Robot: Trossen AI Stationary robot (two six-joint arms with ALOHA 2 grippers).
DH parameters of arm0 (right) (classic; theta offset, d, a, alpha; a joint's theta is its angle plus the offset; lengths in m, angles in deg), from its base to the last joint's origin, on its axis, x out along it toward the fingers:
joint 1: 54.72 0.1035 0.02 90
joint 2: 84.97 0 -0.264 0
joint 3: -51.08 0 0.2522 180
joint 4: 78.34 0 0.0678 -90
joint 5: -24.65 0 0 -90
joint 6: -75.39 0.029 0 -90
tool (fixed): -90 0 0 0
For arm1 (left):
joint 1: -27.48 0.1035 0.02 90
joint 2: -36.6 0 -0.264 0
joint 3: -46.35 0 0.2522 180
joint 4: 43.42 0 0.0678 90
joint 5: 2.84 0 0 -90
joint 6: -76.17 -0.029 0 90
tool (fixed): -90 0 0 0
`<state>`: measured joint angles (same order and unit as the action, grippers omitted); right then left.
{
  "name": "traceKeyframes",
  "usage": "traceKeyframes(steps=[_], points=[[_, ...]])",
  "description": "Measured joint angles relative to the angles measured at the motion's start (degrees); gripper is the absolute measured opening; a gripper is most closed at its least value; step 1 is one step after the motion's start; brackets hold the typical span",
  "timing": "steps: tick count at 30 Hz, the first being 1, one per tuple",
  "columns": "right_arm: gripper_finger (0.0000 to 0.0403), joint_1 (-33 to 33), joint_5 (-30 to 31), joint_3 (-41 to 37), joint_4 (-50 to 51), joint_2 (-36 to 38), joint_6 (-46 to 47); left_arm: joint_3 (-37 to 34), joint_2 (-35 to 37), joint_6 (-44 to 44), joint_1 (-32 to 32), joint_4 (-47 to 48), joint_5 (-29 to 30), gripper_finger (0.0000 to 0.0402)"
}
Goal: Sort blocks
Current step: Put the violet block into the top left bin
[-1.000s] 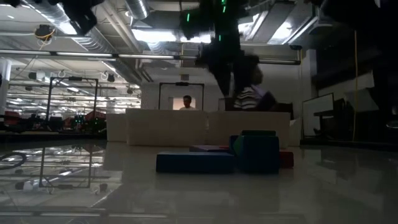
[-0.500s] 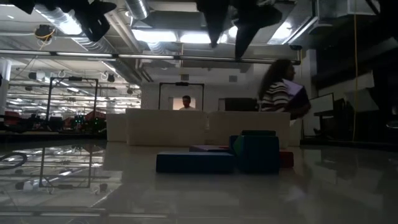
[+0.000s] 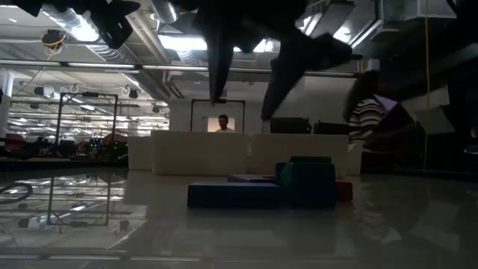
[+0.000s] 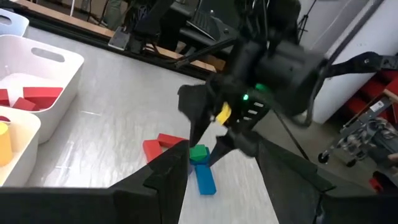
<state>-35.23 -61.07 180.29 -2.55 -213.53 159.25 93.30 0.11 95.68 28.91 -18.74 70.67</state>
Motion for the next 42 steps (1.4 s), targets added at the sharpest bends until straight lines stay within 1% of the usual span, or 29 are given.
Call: traceKeyframes(steps=[12,17,21,26,30,34,42], points=[[0.0243,-0.11,0.15,-0.07,0.56,-5.69,-0.04,0.0,0.0,0.22,-0.01,0.04,0.0,0.0182],[0.024,-0.11,0.53,-0.07,1.25,-6.68,-0.07,0.0,0.0,0.24,-0.02,0.04,0.0,0.0182],[0.0214,-0.39,3.62,-0.07,1.33,-6.59,-0.09,0.0,0.0,0.24,-0.02,0.04,0.0,0.0182],[0.016,-0.85,2.61,-0.05,0.58,-7.32,-1.91,0.0,0.0,0.24,-0.02,0.08,0.0,0.0182],[0.0133,-0.82,1.21,-0.04,-0.26,-8.73,-3.28,0.0,0.0,0.24,-0.01,0.32,0.0,0.0182],[0.0126,-0.85,-0.48,0.21,-0.47,-9.53,-3.32,0.0,0.0,0.23,-0.02,0.6,0.0,0.0182],[0.0124,-1.52,-1.13,0.3,-1.21,-8.42,-3.26,0.0,0.27,0.16,0.02,0.13,0.0,0.0182]])
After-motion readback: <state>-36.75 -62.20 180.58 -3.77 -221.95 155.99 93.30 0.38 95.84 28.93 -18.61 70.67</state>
